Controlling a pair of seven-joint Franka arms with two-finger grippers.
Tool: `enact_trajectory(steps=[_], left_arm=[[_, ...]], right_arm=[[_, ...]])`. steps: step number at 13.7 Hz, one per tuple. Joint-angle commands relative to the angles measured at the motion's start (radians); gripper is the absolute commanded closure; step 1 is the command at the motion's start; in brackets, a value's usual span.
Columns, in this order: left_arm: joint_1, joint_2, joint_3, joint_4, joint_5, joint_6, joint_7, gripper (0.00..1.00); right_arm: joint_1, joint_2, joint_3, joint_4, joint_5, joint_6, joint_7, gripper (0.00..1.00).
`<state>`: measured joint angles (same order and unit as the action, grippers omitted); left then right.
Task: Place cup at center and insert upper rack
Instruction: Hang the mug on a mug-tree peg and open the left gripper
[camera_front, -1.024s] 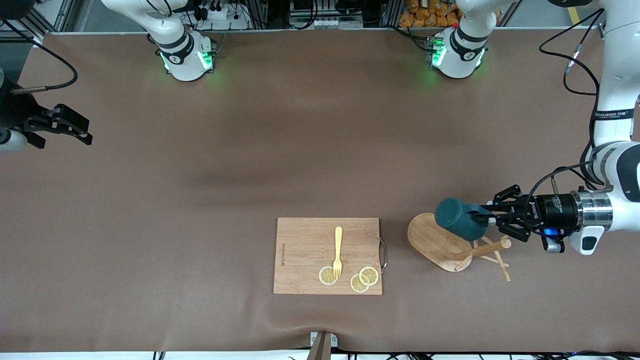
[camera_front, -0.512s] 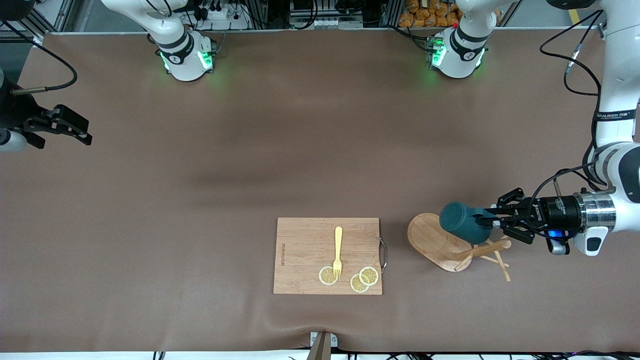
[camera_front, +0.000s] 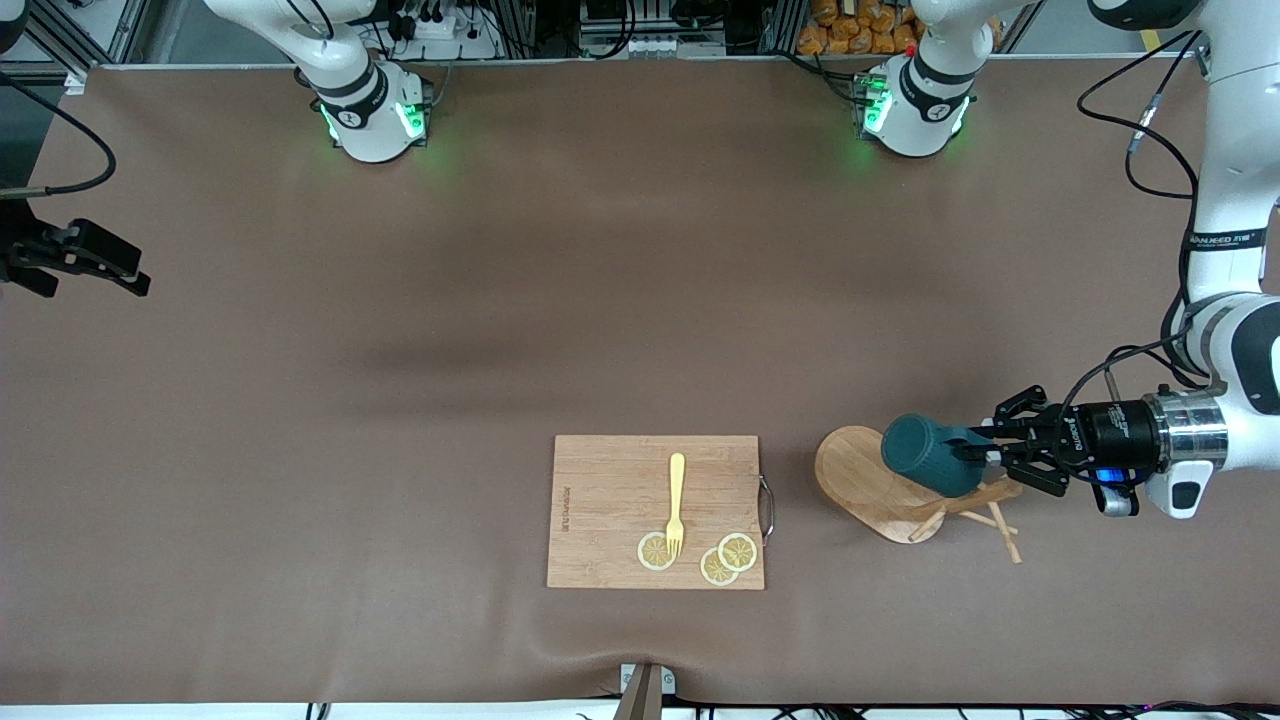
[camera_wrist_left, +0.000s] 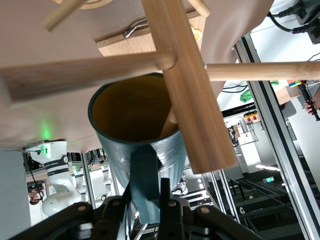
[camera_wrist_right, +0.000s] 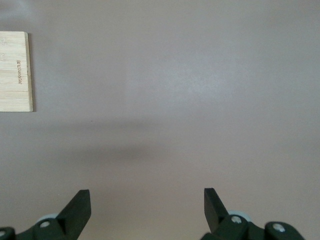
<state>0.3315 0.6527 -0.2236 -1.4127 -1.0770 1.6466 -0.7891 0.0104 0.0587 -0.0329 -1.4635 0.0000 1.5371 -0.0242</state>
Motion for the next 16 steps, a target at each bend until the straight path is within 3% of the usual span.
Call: enact_trajectory(steps=[1,16], left_arm=[[-0.003,0.011,0.003,0.023,0.014,0.006,0.008,1.00],[0.004,0.025,0.003,0.037,0.014,0.007,0.024,1.00]], right_arm=[[-0.009,-0.008,0.011,-0.008,-0.002,-0.003,0.015,0.00],[0.014,0.010,0.011,-0.001,-0.002,0.002,0.010,0.00]])
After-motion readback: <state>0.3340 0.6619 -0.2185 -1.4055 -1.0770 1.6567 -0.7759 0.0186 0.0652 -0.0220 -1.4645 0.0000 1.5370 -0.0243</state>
